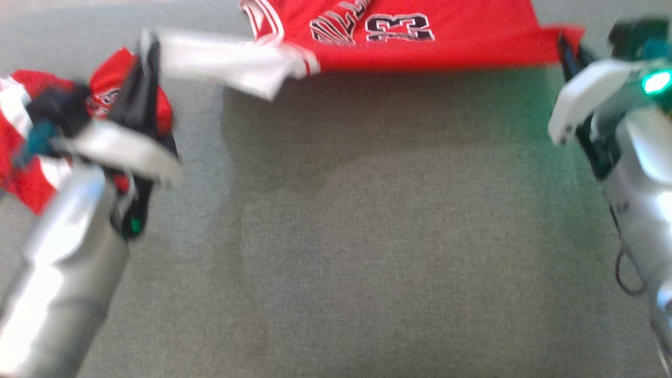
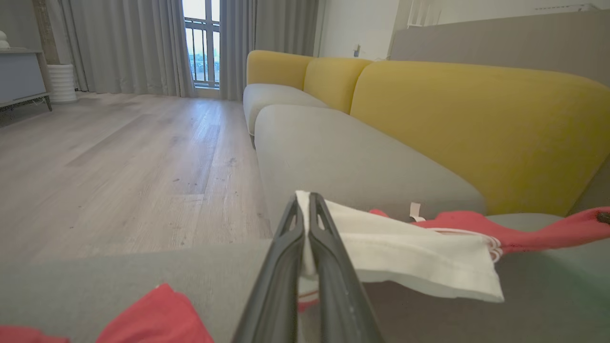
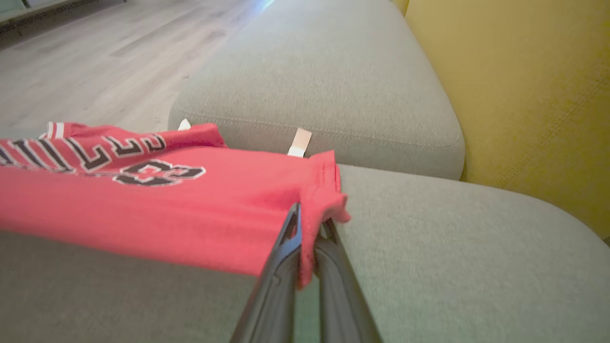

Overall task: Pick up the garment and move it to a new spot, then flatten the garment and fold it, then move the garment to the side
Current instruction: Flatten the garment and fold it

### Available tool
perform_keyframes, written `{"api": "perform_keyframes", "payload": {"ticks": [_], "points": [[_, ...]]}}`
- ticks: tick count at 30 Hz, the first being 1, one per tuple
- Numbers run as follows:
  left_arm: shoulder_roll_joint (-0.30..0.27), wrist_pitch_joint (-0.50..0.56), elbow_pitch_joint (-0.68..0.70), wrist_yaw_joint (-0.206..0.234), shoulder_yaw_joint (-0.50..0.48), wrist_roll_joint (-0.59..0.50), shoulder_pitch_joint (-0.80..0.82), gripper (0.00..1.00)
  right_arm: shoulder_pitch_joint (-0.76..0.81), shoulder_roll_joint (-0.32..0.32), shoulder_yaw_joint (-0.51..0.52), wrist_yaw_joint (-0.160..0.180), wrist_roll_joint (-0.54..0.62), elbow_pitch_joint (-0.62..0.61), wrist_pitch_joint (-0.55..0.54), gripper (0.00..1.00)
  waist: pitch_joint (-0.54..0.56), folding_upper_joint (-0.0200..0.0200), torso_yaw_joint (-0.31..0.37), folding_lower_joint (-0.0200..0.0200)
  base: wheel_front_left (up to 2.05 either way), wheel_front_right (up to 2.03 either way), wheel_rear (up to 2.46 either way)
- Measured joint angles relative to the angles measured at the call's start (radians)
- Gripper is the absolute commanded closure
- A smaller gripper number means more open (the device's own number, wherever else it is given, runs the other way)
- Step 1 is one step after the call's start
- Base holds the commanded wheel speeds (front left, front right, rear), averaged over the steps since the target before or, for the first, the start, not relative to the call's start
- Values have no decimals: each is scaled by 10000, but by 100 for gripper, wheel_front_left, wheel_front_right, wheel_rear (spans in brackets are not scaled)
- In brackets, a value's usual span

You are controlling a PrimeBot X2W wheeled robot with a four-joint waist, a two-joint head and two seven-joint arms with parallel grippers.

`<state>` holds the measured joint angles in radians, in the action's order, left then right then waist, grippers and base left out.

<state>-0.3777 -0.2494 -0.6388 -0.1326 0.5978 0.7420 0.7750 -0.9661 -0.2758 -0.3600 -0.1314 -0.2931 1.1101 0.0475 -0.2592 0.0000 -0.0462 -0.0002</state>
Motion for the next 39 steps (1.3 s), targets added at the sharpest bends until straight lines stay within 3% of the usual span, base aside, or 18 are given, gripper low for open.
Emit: {"api": "perform_keyframes", "payload": {"ticks": [7, 8, 13, 18, 31, 39], "points": [[-832, 389, 1450, 0, 924, 518, -2058, 100, 1639, -1480, -2370, 0, -2127, -2052, -1446, 100, 877, 0, -146, -1, 0, 0, 0], [-832, 389, 1450, 0, 924, 518, -2058, 100, 1639, -1480, -2370, 0, -2127, -2052, -1446, 100, 877, 0, -146, -1, 0, 0, 0], [-1352, 905, 2615, 23, 1175, 765, -3078, 100, 2612, -2744, -3576, 0, -3415, -3593, -2211, 100, 1359, 0, -260, -1, 0, 0, 0], [-1791, 1488, 3779, 291, 1398, 982, -3878, 100, 3313, -3624, -4282, 0, -4420, -4650, -2882, 100, 1778, 0, -329, 0, 0, 0, 0], [-2955, 2847, 6596, 1080, 1655, 2015, -5874, 100, 4900, -5191, -5003, 0, -6684, -6799, -5009, 100, 2660, 1, -232, 0, 0, 0, 0], [-3097, 3010, 7012, 1335, 1611, 1973, -5919, 100, 4910, -5256, -4696, 0, -6579, -7095, -5114, 100, 2516, 1, -144, 1, 0, 0, 0]]}}
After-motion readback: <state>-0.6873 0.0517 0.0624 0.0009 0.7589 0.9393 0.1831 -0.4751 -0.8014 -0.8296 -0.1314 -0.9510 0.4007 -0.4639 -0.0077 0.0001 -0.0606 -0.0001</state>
